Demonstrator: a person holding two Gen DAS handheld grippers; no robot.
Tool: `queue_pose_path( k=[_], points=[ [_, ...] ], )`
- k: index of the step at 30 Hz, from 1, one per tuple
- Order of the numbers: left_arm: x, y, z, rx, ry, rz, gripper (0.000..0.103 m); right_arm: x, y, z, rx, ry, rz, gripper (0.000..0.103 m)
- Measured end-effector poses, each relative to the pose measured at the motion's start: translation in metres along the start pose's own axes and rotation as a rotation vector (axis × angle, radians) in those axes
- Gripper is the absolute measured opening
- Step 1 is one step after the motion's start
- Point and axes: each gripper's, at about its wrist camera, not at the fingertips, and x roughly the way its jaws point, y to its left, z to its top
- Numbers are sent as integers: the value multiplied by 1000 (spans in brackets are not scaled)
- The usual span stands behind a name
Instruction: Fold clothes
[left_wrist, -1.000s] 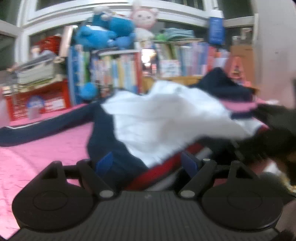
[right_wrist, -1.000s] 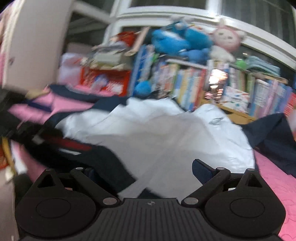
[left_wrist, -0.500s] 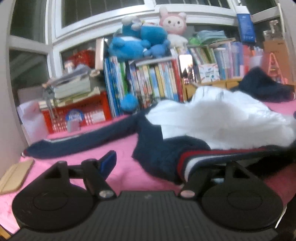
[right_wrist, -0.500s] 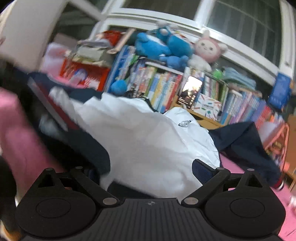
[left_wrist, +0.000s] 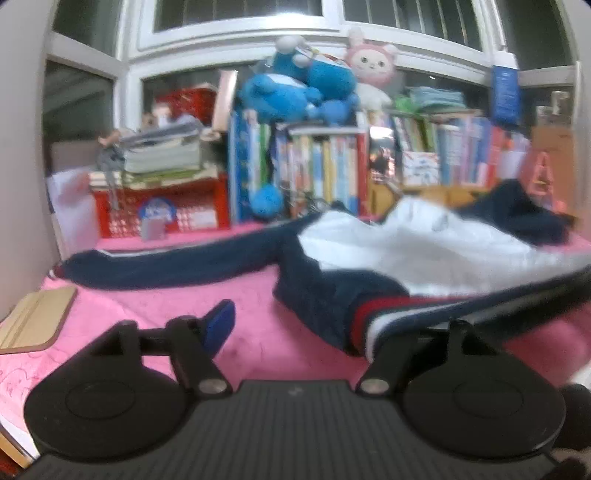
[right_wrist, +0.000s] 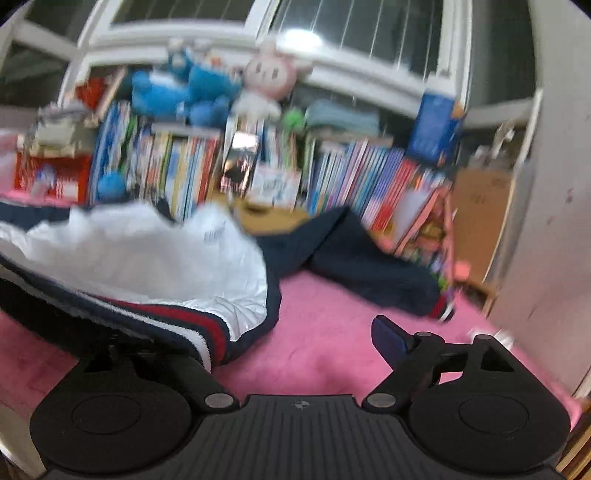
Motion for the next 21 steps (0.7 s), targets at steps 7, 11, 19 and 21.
queue_pose_path(
  k=[7,11,19,21],
  points=[
    [22,-3,-31,49,189,-114,74,4,9,-36,-58,164,152,81],
    [6,12,-27,12,167,-244,74,-4,13,-31,-53,171,310,81],
    [-51,64,3,-147,-39,-387,87,-13,-29,-7,93,227,631,88],
    [-49,72,18,-243,-118,-396,87,-16,-42,0,165,196,718,94]
  ],
)
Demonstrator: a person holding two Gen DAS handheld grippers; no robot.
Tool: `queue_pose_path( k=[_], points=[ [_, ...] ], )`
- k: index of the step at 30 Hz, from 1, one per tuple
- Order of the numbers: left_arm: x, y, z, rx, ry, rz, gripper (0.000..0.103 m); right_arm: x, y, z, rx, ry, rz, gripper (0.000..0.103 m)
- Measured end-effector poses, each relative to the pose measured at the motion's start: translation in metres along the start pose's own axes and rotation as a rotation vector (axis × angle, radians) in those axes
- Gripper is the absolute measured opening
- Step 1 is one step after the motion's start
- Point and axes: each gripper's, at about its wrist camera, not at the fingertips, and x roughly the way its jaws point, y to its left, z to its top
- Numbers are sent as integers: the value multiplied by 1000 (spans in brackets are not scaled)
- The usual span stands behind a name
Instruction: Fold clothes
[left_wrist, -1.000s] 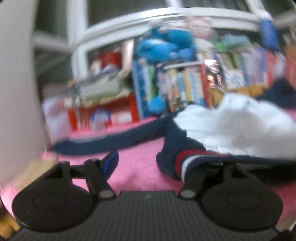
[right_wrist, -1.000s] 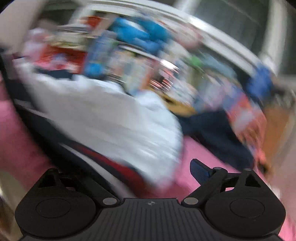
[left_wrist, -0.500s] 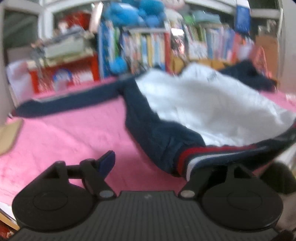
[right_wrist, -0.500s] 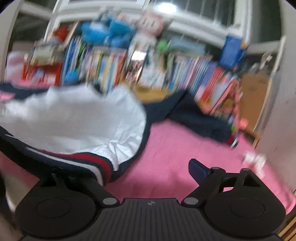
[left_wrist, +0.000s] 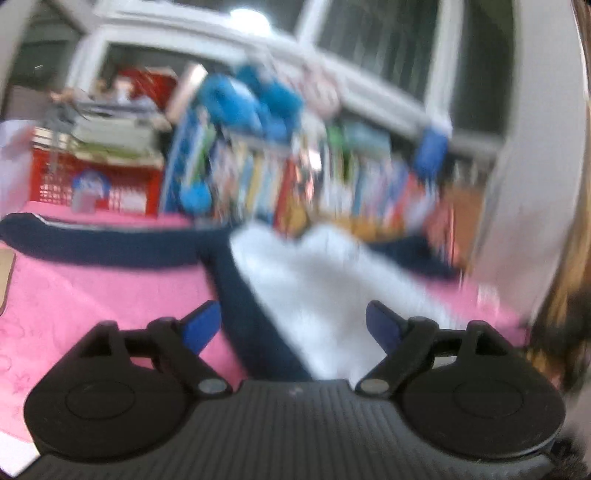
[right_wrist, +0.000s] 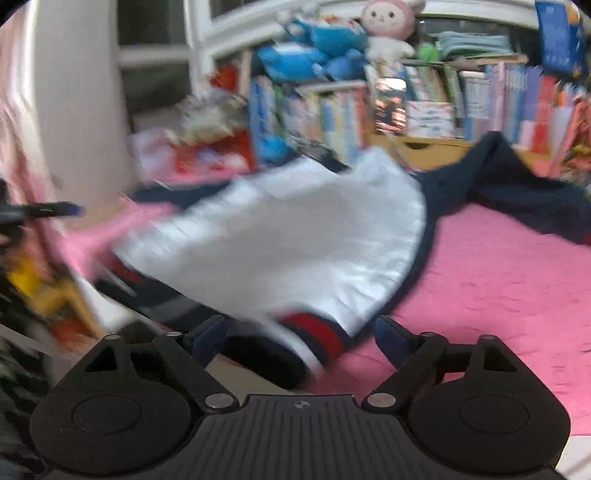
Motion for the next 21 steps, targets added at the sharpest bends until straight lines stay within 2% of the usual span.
queue_pose_path(
  k=[2,5,6,8,12,14,18,21],
  points=[
    [18,-3,9,-50,-68,-25,87,3,-1,8,33,-69,-13,97],
    [77,-32,2,-13,-44,-13,83,27,5,17,60,-123,-116,94],
    [97,-41,-4,10,-21,5,80,42,9,18,68,-120,-162,93],
    [130,-52,-24,81,54,72,68,67,17,18,86,-108,-226,87],
    [190,-68,-62,214,196,214,52,93,34,12,42,-97,-294,85],
    [187,-48,-73,234,217,327,40,100,45,8,-46,-79,-318,85],
    [159,-8,-74,231,205,485,41,117,60,7,-161,-52,-341,85],
    [141,15,-71,189,199,525,44,133,68,12,-188,-36,-320,85]
  ],
)
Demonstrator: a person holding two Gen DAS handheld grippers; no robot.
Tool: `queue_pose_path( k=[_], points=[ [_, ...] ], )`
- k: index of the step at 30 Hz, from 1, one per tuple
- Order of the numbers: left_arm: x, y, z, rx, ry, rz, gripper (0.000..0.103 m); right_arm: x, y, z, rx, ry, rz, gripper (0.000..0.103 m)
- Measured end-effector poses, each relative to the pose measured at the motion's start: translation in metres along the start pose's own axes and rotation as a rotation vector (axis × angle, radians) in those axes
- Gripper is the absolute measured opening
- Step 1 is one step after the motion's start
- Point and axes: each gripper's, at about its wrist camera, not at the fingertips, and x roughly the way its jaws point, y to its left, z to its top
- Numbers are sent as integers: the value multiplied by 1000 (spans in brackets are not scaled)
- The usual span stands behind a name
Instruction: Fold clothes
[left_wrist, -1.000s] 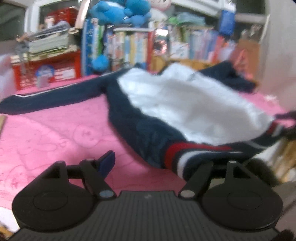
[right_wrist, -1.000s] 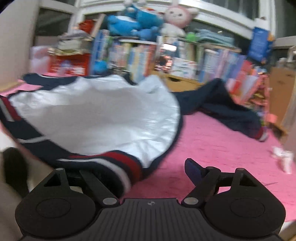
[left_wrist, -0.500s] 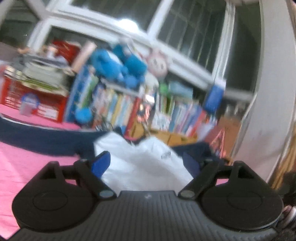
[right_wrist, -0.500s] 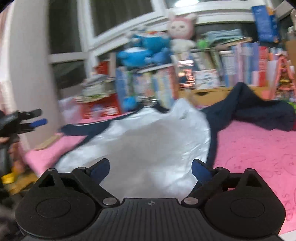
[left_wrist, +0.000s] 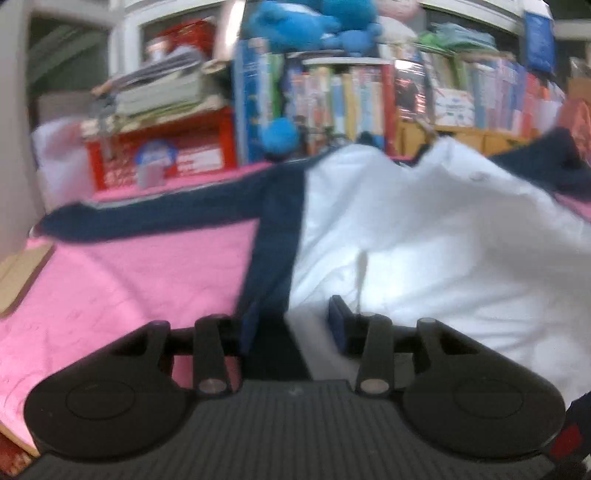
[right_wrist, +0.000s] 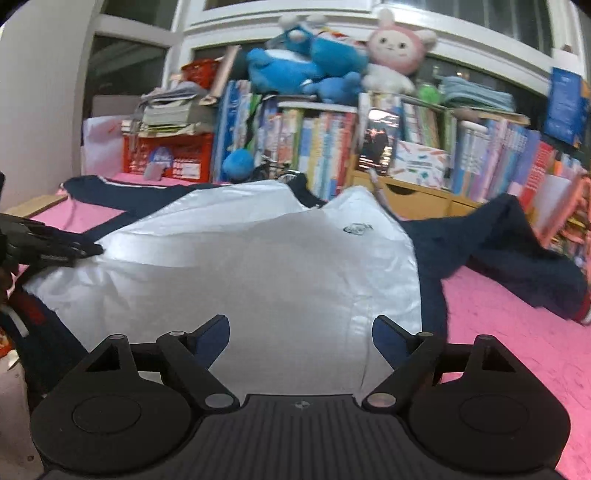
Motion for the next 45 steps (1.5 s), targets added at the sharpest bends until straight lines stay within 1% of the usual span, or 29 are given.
queue_pose_path(
  k=[2,4,6,8,9,11,13,14,15,16,18,20,21,23,25,26,28,29,30,31,34,35,36,40,43,45],
  points=[
    [0,8,1,-24,9,28,53,8,9,3,-16,5,24,85],
    [1,11,0,-55,11,30,53,15,19,-1,-41,18,52,85],
    [-1,7,1,-36,5,40,53,22,23,-11,-69,48,47,85],
    [-2,3,2,-12,0,47,53,21,16,-24,-59,28,14,86],
    [-3,4,2,-21,2,39,53,18,6,-30,-35,17,-22,86],
    [-8,7,0,-48,13,13,59,9,-19,-43,19,9,-119,90],
    [-15,10,0,-79,21,-16,60,0,-37,-54,43,-2,-229,92],
    [-21,11,2,-87,11,-21,60,-4,-43,-57,38,2,-284,92],
    [-27,11,4,-96,1,-27,59,-7,-47,-59,13,16,-357,92],
    [-34,12,7,-101,-13,-34,58,-10,-50,-58,-12,29,-402,92],
    [-48,8,15,-99,-55,-69,58,-18,-55,-53,-32,39,-423,88],
    [-59,1,26,-93,-98,-115,58,-23,-53,-37,-19,10,-368,87],
    [-60,-8,32,-76,-119,-143,59,-24,-50,-28,-8,-11,-316,87],
    [-55,-28,40,-41,-137,-186,59,-21,-39,-10,20,-56,-183,88],
    [-42,-46,41,-24,-123,-214,59,-11,-24,6,42,-92,-60,88],
    [-35,-53,41,-20,-111,-230,59,-3,-16,12,42,-96,-9,88],
    [-20,-62,36,-30,-68,-261,59,13,1,21,34,-87,81,88],
    [-14,-64,33,-37,-50,-266,59,22,8,25,28,-76,113,88],
    [-8,-65,30,-40,-35,-264,59,33,12,24,20,-49,106,88],
    [-5,-66,26,-35,-26,-250,59,43,16,21,11,-14,78,88],
    [7,-62,16,-25,0,-187,59,73,24,9,-4,83,-8,85],
    [9,-58,13,-24,0,-175,58,75,19,5,27,91,-17,85],
    [10,-54,10,-22,1,-162,59,74,13,5,55,97,-11,85],
    [9,-47,4,25,-16,-106,59,70,-3,-2,74,120,-64,85],
    [4,-36,-2,18,-28,-104,59,71,-20,-6,120,136,-96,87],
    [0,-31,-5,27,-35,-96,59,72,-33,-9,152,145,-136,91]
  ],
)
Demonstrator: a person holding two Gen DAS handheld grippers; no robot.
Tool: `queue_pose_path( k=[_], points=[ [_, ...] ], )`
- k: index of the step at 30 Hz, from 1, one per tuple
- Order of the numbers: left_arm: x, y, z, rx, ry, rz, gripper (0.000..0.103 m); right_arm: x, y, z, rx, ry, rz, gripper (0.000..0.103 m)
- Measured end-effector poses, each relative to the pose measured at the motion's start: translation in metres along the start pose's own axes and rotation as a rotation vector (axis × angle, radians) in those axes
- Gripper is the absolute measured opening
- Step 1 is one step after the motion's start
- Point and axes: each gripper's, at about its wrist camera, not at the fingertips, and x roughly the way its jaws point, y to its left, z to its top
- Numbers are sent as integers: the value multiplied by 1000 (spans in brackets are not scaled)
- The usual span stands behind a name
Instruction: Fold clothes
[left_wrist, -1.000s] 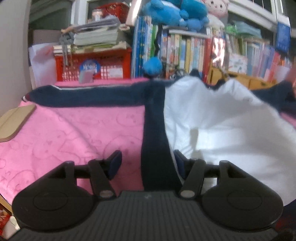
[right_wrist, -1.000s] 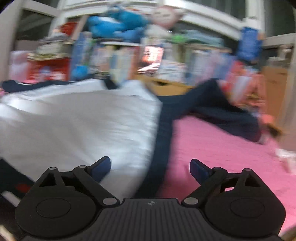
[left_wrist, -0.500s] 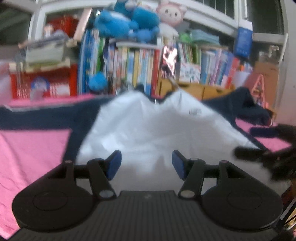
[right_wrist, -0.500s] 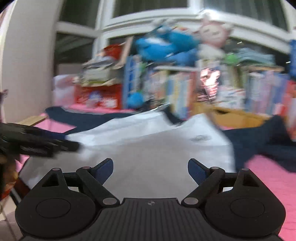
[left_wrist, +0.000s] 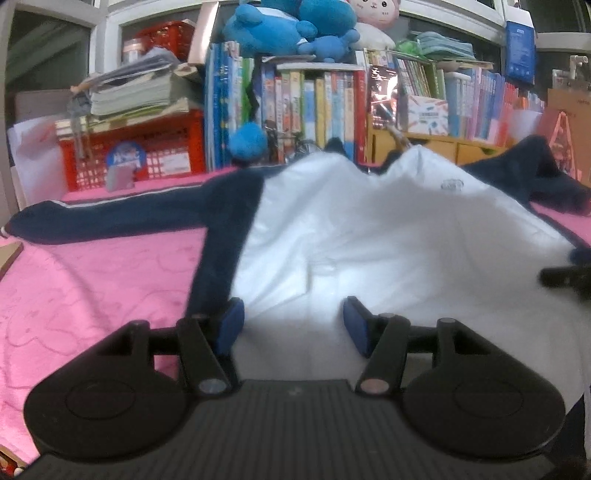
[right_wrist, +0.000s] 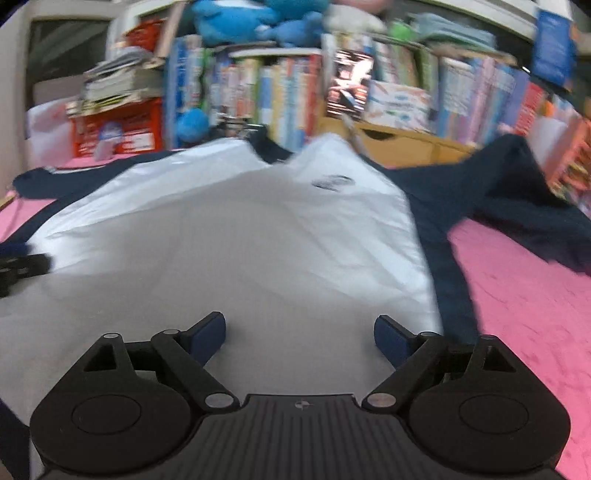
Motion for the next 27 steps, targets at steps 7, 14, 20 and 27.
queue_pose_path(
  k=[7,14,20,27],
  points=[
    [-15,21,-4,-18,32,78,72,-4,-45,-8,48,14,-224,91],
    [-43,37,18,-40,28,76,70,-25,-68,5,26,28,-308,79],
    [-32,8,71,-16,-27,-140,66,-34,-35,41,38,-54,-52,77],
    [36,-61,100,93,79,-293,56,9,27,39,-86,-24,13,68]
  ],
)
